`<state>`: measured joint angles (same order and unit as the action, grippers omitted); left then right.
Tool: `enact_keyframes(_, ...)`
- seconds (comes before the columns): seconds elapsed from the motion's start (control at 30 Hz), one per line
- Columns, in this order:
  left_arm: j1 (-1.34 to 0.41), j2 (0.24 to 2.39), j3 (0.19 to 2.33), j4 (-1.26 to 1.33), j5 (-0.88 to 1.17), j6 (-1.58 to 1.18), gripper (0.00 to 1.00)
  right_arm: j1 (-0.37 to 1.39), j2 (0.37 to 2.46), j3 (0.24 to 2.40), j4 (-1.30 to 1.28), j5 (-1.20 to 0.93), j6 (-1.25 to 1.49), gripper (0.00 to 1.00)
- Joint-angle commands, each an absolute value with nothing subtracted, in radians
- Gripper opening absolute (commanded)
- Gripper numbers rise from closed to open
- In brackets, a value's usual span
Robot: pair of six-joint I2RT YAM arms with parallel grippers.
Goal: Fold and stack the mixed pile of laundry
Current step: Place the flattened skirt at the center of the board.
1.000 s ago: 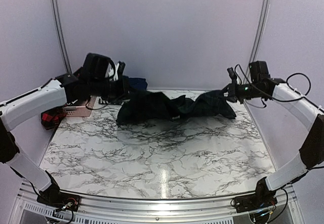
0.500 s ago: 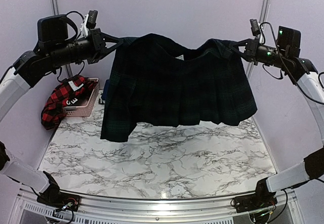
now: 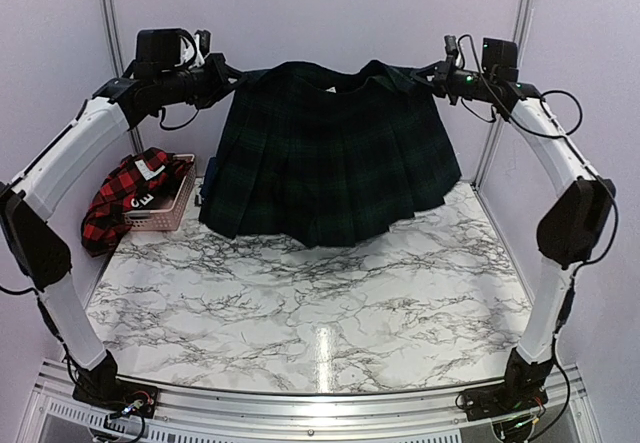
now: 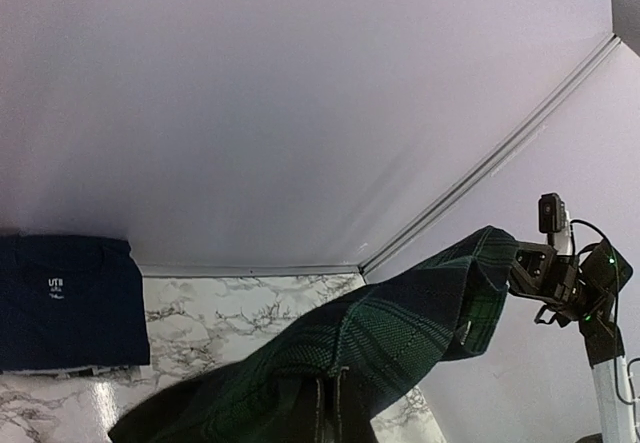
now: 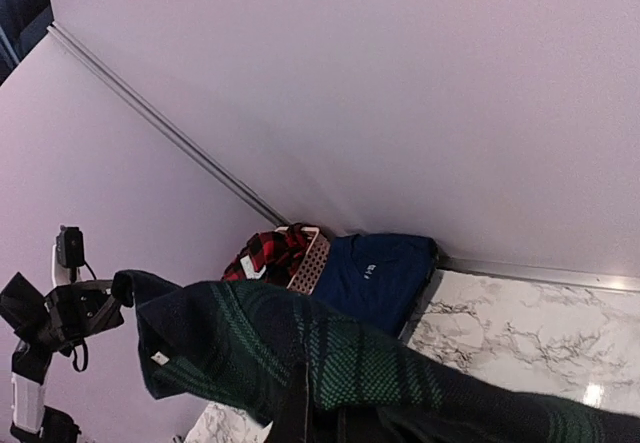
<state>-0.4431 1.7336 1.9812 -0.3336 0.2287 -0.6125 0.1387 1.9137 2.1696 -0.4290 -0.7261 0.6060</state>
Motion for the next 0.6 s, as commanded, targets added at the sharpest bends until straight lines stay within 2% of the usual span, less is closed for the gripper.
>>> enact_keyframes(0.0, -0.426, 1.665, 2.139, -0.278, 0.333, -0.548, 0.0, 0.153, 1.933, 2.438, -0.361, -0.802, 0.72, 0.0)
enact_keyframes(0.1, -0.431, 1.536, 1.977, -0.275, 0.363, -0.526, 0.0, 0.158, 1.811, 2.26, -0.336, -0.824, 0.71, 0.0)
enact_keyframes(0.33, -0.567, 1.176, 1.316, -0.265, 0.382, -0.566, 0.0, 0.131, 1.446, 1.506, -0.438, -0.804, 0.564, 0.0)
enact_keyframes(0.37, -0.607, 1.145, 1.225, -0.264, 0.388, -0.589, 0.0, 0.126, 1.421, 1.428, -0.484, -0.784, 0.532, 0.04)
enact_keyframes(0.4, -0.644, 1.119, 1.14, -0.265, 0.392, -0.605, 0.04, 0.118, 1.408, 1.368, -0.565, -0.745, 0.495, 0.2)
enact_keyframes(0.43, -0.671, 1.1, 1.077, -0.284, 0.394, -0.616, 0.27, 0.098, 1.402, 1.316, -0.641, -0.687, 0.454, 0.35)
enact_keyframes(0.47, -0.687, 1.077, 1.022, -0.309, 0.386, -0.624, 0.58, 0.087, 1.394, 1.277, -0.69, -0.642, 0.422, 0.47)
enact_keyframes(0.5, -0.696, 1.045, 0.97, -0.347, 0.35, -0.621, 0.93, 0.084, 1.381, 1.254, -0.734, -0.566, 0.391, 0.59)
enact_keyframes(0.53, -0.699, 1.014, 0.952, -0.374, 0.308, -0.611, 0.98, 0.083, 1.367, 1.246, -0.761, -0.478, 0.373, 0.73)
enact_keyframes(0.57, -0.699, 0.985, 0.954, -0.398, 0.256, -0.596, 0.99, 0.083, 1.357, 1.246, -0.777, -0.415, 0.359, 0.87)
